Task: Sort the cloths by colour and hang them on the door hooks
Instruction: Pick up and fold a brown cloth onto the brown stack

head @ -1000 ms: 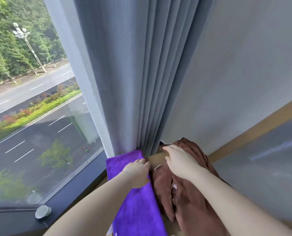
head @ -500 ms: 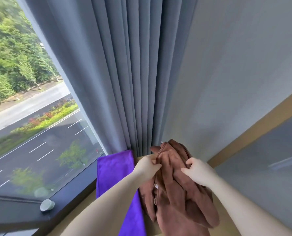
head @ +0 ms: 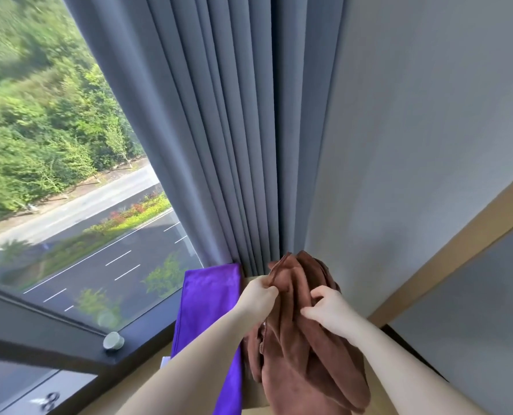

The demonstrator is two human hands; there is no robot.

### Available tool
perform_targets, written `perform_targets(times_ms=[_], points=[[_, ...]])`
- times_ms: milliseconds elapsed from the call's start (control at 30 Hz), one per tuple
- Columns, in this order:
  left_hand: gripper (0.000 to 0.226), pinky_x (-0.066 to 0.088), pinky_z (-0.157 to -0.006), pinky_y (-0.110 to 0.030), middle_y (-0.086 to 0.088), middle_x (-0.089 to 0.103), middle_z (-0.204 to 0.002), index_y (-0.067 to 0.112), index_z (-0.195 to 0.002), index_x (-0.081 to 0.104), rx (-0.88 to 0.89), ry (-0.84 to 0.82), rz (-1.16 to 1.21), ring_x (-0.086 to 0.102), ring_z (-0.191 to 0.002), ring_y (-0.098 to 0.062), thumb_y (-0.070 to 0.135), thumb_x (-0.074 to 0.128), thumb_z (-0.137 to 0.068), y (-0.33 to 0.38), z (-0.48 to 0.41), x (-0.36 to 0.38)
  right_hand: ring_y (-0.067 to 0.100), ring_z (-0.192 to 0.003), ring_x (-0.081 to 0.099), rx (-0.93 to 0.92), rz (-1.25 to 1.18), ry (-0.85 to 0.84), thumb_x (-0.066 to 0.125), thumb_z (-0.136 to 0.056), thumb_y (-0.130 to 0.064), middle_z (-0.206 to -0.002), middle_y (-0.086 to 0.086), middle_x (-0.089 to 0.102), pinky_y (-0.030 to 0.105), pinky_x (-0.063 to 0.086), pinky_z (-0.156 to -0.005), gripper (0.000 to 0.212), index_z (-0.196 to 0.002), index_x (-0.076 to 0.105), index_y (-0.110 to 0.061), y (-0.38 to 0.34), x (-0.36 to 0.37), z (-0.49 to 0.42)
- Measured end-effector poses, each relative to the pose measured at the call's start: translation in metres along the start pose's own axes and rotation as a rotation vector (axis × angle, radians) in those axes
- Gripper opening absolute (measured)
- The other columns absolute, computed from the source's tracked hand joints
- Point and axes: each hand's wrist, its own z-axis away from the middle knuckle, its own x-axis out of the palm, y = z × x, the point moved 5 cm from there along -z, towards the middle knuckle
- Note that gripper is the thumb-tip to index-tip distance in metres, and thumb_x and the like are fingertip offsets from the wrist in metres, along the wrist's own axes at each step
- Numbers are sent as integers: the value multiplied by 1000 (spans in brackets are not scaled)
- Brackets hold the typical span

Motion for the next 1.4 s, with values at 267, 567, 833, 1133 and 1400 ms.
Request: perform_targets(times_ms=[267,567,833,1133,1400], points=[[21,41,-61,-26,3,58,-90,14,-108,56,-37,30,26,52,-75,-11,14,37,-99,4,23,-4,13,-71,67,-4,-118,3,68,-84,-23,-72,-6,70,28,54,-72,32,-115,67,-27,-9,1,24],[34,57,-73,-29,1,76,-91,15,-98,74,37,-117,-75,74,-83,-15,44,75,-80,23,29,-13,15,-108,64,56,-285,73,67,-69,-32,-120,-5,68,29,49,-93,49,-118,72,-28,-29,-12,58],[30,47,-72,-32,0,64,-81,11,-95,74,184,-53,-146,58,-74,-17,37,58,-97,65,42,-51,16,-87,71,25,-384,148,70,-86,-21,-105,1,73,25,56,-67,38,-123,64,-27,-57,-27,78],[31,56,-100,-45,-5,79,-97,18,-94,80,305,-221,-90,73,-87,-22,37,75,-70,140,91,-91,16,-84,72,-26,-452,45,76,-83,-7,-96,4,75,32,57,-83,52,-129,59,-25,-79,-25,88],[26,59,-96,-35,-2,80,-96,17,-96,79,427,-163,-81,76,-95,-19,41,73,-90,219,133,-128,13,-76,66,-81,-455,94,84,-83,-23,-73,-5,71,31,57,-84,42,-121,67,-26,-99,-49,95]])
